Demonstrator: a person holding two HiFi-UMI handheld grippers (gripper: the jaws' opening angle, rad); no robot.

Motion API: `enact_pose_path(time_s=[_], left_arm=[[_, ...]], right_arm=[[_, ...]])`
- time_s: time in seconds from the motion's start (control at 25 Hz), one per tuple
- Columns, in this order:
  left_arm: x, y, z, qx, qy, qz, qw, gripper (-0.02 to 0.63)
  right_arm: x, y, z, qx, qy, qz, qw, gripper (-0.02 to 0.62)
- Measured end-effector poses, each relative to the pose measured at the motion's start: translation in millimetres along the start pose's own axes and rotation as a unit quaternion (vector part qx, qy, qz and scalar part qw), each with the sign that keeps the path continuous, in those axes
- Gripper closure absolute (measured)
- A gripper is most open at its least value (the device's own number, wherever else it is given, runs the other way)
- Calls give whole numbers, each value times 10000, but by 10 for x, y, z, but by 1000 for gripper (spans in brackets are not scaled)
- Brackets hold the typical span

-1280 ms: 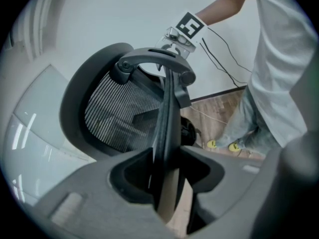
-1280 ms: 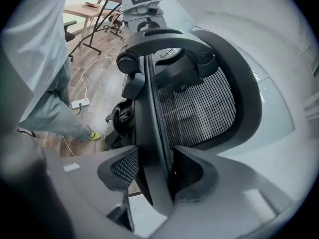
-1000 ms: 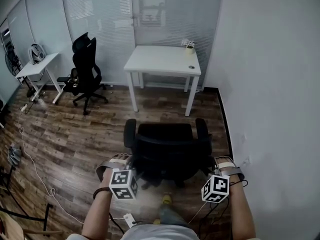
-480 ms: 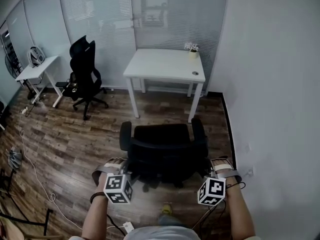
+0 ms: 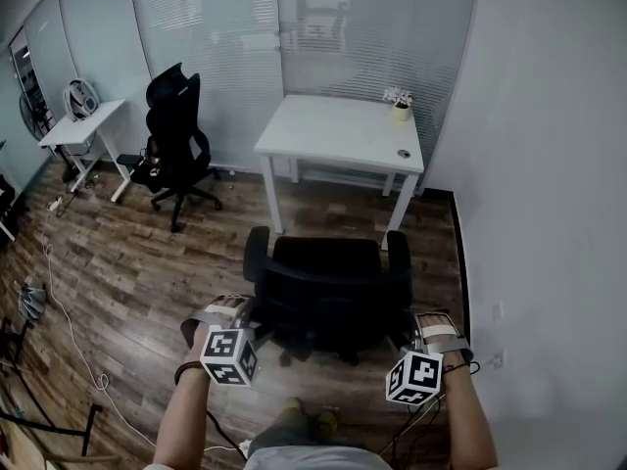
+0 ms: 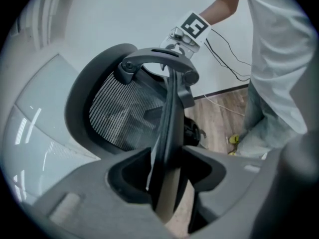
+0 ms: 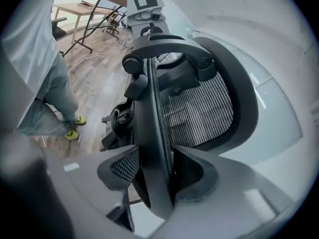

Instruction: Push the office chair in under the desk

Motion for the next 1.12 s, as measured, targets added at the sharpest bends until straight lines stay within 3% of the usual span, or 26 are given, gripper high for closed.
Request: enact_pose_path(time_s=[0.6,1.12], left_arm=[[-707,649,1429,43,288,-297,9991,416],[-975,1302,2497,22,482,-470,9977,414]], right_arm=[[302,1156,-1047,-176,311,372,9987,390],[220,1995,-1890,-278,478,548,9970,387]])
Point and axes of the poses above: the fingertips, and each gripper's own axes: y forward along the fingers, z to its left, x out of its top, the point moved 9 cm from there along -y, backward along the fingers, and after that the axes turned 3 degrees about -z, right-handed, at the moved point
